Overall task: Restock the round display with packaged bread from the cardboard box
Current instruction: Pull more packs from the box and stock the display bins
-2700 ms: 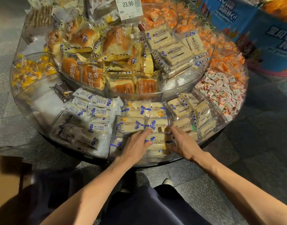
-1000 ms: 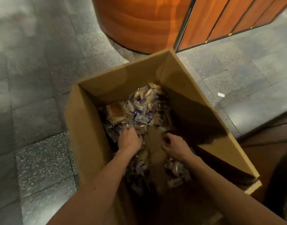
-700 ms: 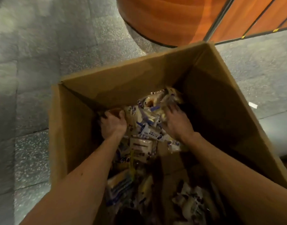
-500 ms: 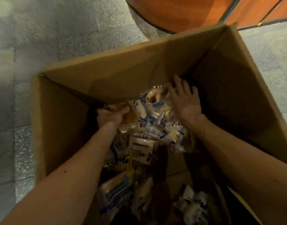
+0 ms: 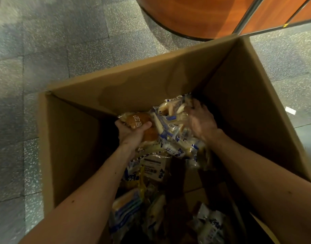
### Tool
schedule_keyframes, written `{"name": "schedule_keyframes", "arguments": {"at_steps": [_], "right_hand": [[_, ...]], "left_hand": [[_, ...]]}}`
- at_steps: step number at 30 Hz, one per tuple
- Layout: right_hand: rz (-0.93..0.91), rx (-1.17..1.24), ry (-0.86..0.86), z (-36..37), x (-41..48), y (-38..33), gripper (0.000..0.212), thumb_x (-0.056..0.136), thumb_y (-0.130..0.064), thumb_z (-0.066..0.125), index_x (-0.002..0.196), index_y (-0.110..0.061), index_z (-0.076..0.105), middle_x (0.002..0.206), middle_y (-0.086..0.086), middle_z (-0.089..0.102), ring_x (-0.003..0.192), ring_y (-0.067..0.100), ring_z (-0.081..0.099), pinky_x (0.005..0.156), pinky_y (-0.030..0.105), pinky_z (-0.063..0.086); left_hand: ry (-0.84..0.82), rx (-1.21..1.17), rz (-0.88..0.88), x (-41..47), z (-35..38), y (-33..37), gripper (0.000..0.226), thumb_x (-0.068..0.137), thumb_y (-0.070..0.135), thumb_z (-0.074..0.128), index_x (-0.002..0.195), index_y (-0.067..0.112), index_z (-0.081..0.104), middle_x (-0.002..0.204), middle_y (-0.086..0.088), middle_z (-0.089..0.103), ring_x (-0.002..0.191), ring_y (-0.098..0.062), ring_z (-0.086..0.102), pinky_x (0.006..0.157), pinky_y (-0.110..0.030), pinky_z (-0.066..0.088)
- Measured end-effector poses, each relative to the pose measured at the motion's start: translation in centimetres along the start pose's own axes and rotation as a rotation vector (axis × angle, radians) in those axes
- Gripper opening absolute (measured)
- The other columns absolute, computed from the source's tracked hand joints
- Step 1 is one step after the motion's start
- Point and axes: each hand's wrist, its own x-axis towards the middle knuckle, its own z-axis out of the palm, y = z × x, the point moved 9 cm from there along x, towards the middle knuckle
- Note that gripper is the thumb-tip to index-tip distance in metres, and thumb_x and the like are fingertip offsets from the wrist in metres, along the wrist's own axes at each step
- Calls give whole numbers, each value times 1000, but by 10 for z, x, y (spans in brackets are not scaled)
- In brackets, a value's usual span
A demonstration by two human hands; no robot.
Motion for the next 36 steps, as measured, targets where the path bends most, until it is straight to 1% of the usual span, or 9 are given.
{"name": "schedule_keyframes", "arguments": {"at_steps": [6, 9, 11, 14, 21, 23, 27, 31, 36], "right_hand": [[-56, 221, 100, -31, -33, 8, 32, 100, -37, 56, 123, -15, 61, 125, 11, 55, 99, 27, 62, 84, 38, 54], [-33, 437, 29, -48, -68, 7, 46, 90, -52, 64, 123, -19, 64, 119, 7, 62, 98, 25, 64, 86, 41, 54], [14, 526, -12, -61, -96, 10, 46, 87, -45, 70, 124, -20, 61, 115, 1, 66, 93, 16, 65, 83, 34, 54], [118, 501, -24, -81, -146, 16, 34, 86, -30, 76, 115, -17, 64, 102, -5, 66, 92, 16, 65, 81, 32, 52], [311, 516, 107, -139, -309, 15, 37, 84, -36, 76, 105, -7, 65, 96, 7, 63, 91, 23, 60, 84, 38, 50], [371, 580, 179, -156, -360, 18, 35, 83, -29, 79, 108, -8, 65, 100, 6, 67, 94, 23, 62, 86, 37, 51], [484, 750, 381, -195, -468, 28, 28, 83, -26, 79, 104, -11, 69, 94, 4, 71, 89, 20, 66, 78, 32, 50], [562, 953, 604, -222, -576, 46, 29, 85, -22, 79, 108, -8, 70, 96, 11, 75, 76, 15, 72, 62, 28, 60], [642, 1082, 823, -216, -697, 76, 20, 80, -25, 82, 96, -14, 75, 92, 12, 76, 81, 22, 73, 75, 48, 59]], "left_hand": [[-17, 115, 90, -28, -5, 19, 99, 72, 33, 88, 145, 22, 22, 120, 6, 43, 111, -15, 44, 99, -32, 40], [-102, 198, 167, -54, -10, 35, 97, 69, 31, 90, 141, 23, 25, 119, 4, 48, 115, -19, 50, 100, -37, 45], [-167, 251, 201, -71, -12, 50, 97, 67, 31, 91, 139, 26, 27, 122, 3, 50, 119, -22, 51, 103, -46, 47], [-298, 332, 272, -99, -15, 76, 91, 65, 32, 92, 132, 31, 32, 120, 5, 52, 123, -24, 51, 103, -51, 47], [-619, 507, 556, -212, -33, 141, 96, 48, 47, 96, 125, 29, 41, 113, 9, 59, 108, -16, 61, 100, -48, 51], [-709, 501, 624, -256, -34, 158, 96, 45, 47, 96, 124, 27, 45, 114, 6, 64, 105, -15, 64, 98, -45, 53], [-922, 383, 711, -361, -25, 189, 73, 69, 26, 87, 127, 25, 43, 115, 6, 63, 99, -8, 64, 88, -35, 56], [-1025, 356, 842, -459, -2, 205, 100, 69, 50, 81, 149, 20, 30, 144, 5, 44, 126, -16, 44, 110, -47, 35], [-1211, 321, 896, -570, 51, 181, 89, 77, 47, 77, 149, 20, 31, 148, 0, 42, 117, -11, 36, 106, -39, 33]]}}
